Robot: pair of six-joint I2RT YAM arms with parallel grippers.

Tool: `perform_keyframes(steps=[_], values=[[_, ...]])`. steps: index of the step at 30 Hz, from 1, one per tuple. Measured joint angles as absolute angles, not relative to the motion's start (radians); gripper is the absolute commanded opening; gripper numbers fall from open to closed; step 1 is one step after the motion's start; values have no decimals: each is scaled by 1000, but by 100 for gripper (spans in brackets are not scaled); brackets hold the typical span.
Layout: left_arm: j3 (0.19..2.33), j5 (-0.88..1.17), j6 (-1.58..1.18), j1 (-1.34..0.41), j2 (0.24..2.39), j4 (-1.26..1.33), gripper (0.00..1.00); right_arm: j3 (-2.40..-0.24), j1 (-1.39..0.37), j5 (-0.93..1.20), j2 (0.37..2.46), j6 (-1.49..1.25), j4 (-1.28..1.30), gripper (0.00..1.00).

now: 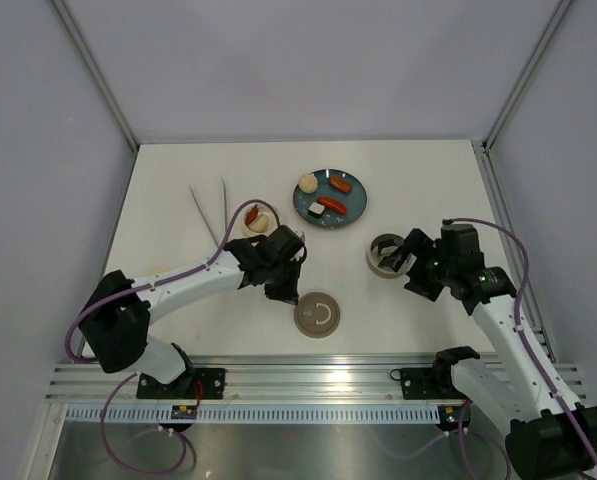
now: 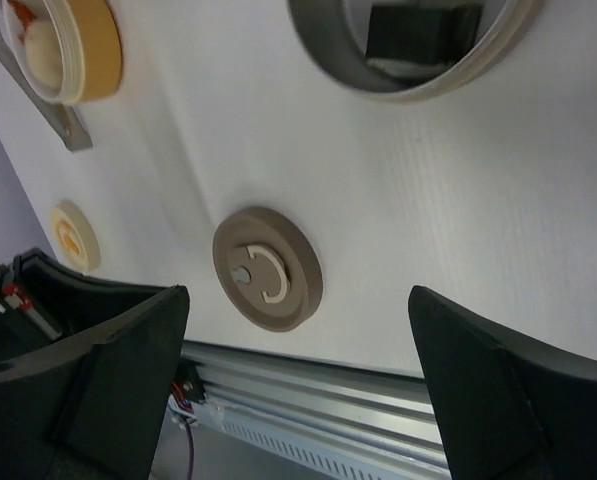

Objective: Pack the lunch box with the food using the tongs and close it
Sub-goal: Move the box lid to the center of the board, then pick up the box lid from the center of the board.

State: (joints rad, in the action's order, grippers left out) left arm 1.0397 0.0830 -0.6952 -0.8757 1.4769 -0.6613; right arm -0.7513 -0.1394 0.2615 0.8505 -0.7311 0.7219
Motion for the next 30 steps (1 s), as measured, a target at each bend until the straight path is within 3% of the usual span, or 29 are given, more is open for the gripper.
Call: perform_keyframes(steps=[6, 11, 25, 30], values=[[957, 177, -731, -864, 1497, -574, 0, -688, -476, 228, 964, -865, 611, 93], [954, 205, -755, -865, 1542, -493, 0, -696, -670, 212, 1136, -929, 495, 81], [866, 255, -811, -849, 1604, -355, 0, -695, -731, 226, 1322, -1019, 281, 57], [835, 291, -837, -836, 1605, -288, 0, -690, -739, 224, 1338, -1035, 264, 56]])
